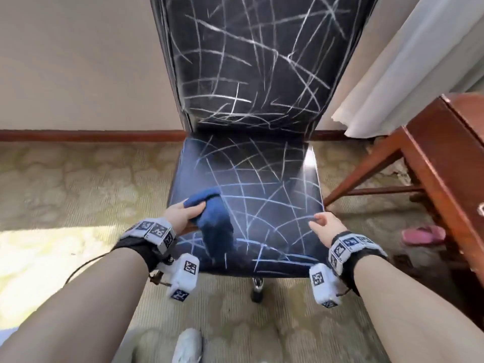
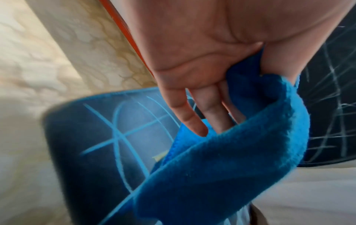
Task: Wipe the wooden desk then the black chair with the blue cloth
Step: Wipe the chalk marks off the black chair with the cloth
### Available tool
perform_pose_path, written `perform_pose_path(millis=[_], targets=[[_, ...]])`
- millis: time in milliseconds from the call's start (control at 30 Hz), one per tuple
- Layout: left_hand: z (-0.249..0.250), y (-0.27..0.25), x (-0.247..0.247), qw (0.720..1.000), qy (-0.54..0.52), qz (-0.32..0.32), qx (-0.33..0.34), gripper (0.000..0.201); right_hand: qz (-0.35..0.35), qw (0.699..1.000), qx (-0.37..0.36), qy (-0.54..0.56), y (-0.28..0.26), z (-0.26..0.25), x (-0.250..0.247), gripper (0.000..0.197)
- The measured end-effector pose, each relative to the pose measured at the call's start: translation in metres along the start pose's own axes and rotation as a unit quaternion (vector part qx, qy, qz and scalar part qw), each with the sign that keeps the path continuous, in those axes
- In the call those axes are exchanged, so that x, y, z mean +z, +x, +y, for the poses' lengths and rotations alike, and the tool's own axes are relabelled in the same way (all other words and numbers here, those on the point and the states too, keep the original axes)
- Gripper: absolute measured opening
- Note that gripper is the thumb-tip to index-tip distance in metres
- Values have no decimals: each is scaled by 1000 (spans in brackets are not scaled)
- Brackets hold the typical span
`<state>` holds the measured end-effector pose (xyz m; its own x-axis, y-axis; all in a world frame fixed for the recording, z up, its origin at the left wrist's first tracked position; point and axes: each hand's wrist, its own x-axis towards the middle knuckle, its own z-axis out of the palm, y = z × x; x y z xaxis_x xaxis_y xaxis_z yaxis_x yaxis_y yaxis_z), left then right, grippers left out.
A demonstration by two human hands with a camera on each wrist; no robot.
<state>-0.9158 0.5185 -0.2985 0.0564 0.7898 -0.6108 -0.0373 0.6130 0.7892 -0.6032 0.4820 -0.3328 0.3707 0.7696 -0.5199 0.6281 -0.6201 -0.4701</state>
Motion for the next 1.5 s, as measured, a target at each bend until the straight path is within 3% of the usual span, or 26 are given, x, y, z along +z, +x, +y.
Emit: perform_pose_path(millis=[133, 167, 233, 300, 367, 467, 600, 667, 767, 1033, 1500], targets=[[-18, 37, 4, 995, -35, -89, 15, 20, 44, 997, 59, 18, 33, 46, 30, 49], [-24, 48, 2, 997, -38, -73, 9, 27, 59, 996, 66, 25, 40, 51, 35, 53], [-39, 71, -8, 996, 88, 25, 5, 43, 75, 994, 76, 30, 54, 60, 43, 60], [-56, 91, -24, 949, 292, 116, -19, 65, 81, 992, 84, 36, 67, 66, 51, 66], [-72, 103, -39, 909, 384, 159, -43, 60, 88, 991, 91, 44, 80, 74, 59, 71], [-86, 120, -49, 905, 372, 204, -11, 46, 93, 986, 106, 85, 95, 86, 65, 87], [-86, 133, -54, 918, 305, 253, -25, 68, 42, 975, 170, 135, 101, 97, 61, 104], [-86, 135, -57, 939, 225, 254, -50, 84, 32, 974, 175, 142, 102, 102, 62, 104], [-93, 142, -64, 951, 184, 233, -82, 93, 34, 975, 169, 140, 102, 107, 65, 92], [-110, 141, -73, 960, 172, 200, -89, 77, 45, 978, 187, 85, 83, 112, 71, 88], [-165, 64, -77, 948, 227, 188, -117, 86, 42, 974, 207, 86, 3, 157, 83, 81]])
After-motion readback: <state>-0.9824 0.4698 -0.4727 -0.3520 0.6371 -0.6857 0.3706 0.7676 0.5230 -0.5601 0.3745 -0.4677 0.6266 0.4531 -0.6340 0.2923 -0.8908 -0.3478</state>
